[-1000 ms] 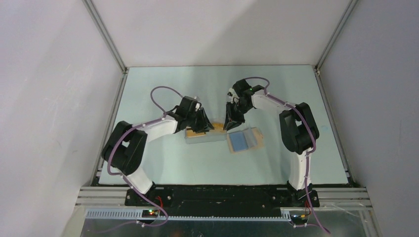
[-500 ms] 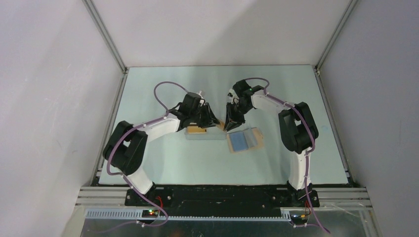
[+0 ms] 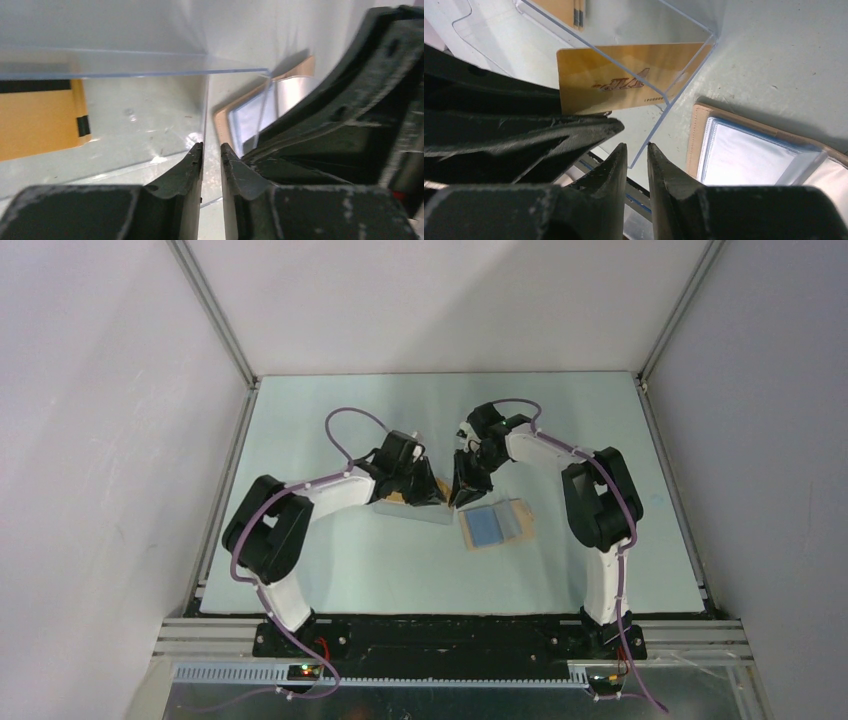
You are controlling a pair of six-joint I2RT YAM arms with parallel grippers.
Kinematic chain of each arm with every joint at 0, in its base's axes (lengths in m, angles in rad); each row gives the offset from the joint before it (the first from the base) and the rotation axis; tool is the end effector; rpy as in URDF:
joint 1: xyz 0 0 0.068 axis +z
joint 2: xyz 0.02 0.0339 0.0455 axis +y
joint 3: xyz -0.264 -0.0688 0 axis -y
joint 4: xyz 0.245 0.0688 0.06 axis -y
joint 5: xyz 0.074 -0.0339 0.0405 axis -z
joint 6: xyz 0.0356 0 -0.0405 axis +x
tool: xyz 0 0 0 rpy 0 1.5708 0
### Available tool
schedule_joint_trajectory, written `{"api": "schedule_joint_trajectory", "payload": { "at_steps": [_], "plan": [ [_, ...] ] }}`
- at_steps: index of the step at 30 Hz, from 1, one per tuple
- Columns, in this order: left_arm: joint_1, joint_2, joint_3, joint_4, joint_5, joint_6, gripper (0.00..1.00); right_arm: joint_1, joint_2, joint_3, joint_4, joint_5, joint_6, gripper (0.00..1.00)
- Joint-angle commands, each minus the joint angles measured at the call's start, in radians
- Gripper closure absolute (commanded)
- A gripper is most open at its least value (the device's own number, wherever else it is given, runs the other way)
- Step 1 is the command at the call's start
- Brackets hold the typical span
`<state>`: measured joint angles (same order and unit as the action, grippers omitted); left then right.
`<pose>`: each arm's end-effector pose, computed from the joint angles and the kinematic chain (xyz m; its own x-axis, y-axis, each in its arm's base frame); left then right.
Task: Put the credit cards into the card holder
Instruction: Pick up the credit card from the storage box.
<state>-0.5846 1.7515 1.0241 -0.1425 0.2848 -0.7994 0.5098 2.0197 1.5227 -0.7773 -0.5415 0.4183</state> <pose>0.2948 -0.2071 0.1724 -0.9324 -0.2081 -0.2956 0.0176 0.7906 -0.6121 0.3481 0.2156 0.1873 -0.9860 -0.1525 -0.0667 -0.1632 0.8059 0.5691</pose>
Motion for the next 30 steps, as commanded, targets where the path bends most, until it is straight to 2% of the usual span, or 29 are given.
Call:
{"api": "schedule_joint_trajectory", "payload": {
  "at_steps": [1, 5, 8, 10, 13, 20, 23, 26, 30],
  "plan": [
    [-0.010, -0.004, 0.071, 0.010, 0.036, 0.050, 0.76, 0.003, -0.004, 0.024, 0.020, -0.022, 0.006, 0.74],
    [-0.009, -0.007, 0.068, 0.009, 0.021, 0.052, 0.83, 0.003, -0.007, 0.026, 0.017, -0.023, 0.007, 0.74],
    [-0.010, -0.029, 0.058, 0.000, 0.001, 0.058, 0.95, 0.000, -0.015, 0.029, 0.014, -0.023, 0.006, 0.73],
    [-0.011, -0.054, 0.056, -0.022, -0.018, 0.073, 0.99, -0.003, -0.030, 0.033, 0.015, -0.030, 0.008, 0.71],
    [-0.009, -0.110, 0.057, -0.063, -0.051, 0.111, 1.00, -0.011, -0.054, 0.044, 0.010, -0.034, 0.010, 0.67],
    [0.001, -0.294, 0.043, -0.140, -0.087, 0.189, 1.00, -0.054, -0.184, 0.041, 0.024, -0.075, 0.006, 0.43],
    [0.021, -0.388, 0.013, -0.151, -0.055, 0.233, 1.00, -0.077, -0.257, 0.033, 0.042, -0.127, -0.002, 0.35],
    [0.044, -0.511, -0.017, -0.154, 0.011, 0.294, 1.00, -0.108, -0.315, 0.018, 0.062, -0.183, -0.023, 0.31],
    [0.064, -0.642, -0.045, -0.158, 0.202, 0.382, 1.00, -0.138, -0.399, -0.015, 0.099, -0.325, -0.046, 0.28]
  ]
}}
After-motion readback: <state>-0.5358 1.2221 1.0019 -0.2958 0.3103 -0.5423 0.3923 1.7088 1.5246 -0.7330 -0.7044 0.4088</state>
